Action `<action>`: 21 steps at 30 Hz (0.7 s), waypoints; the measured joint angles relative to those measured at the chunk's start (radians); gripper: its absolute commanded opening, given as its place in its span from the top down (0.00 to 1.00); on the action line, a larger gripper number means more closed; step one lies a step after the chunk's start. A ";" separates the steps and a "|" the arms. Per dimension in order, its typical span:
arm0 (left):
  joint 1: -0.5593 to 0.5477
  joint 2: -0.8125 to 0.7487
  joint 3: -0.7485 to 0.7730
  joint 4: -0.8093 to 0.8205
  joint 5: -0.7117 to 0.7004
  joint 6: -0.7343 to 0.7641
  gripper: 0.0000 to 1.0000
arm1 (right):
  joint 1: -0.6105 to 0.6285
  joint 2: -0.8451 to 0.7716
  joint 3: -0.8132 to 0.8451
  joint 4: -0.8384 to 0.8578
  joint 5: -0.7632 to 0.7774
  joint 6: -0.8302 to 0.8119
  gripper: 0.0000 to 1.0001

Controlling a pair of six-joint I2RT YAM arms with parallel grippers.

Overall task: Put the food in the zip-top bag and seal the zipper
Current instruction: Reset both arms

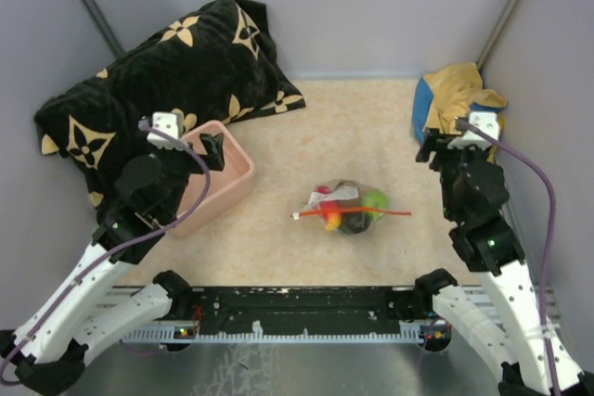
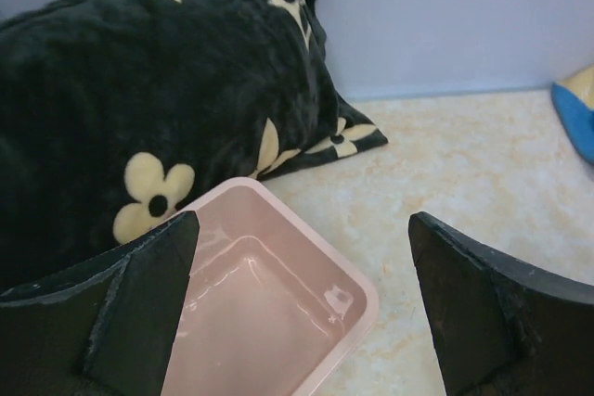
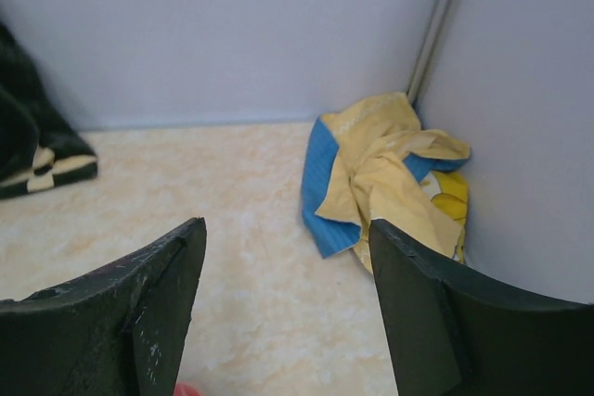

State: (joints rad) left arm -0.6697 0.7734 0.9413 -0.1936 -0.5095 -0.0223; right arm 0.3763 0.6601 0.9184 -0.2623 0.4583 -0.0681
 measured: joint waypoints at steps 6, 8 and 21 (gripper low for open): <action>0.000 -0.130 -0.010 0.061 -0.068 0.027 0.00 | 0.000 -0.134 -0.024 0.081 0.095 0.009 0.28; 0.000 -0.154 -0.010 0.081 -0.085 0.044 0.00 | 0.000 -0.147 -0.028 0.101 0.108 0.009 0.28; 0.000 -0.177 -0.010 0.089 -0.116 0.064 0.00 | 0.000 -0.201 -0.055 0.114 0.123 0.010 0.26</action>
State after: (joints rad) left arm -0.6697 0.5968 0.9314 -0.1043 -0.6254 0.0422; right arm 0.3763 0.4591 0.8639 -0.1486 0.5816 -0.0586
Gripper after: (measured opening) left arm 0.998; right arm 0.733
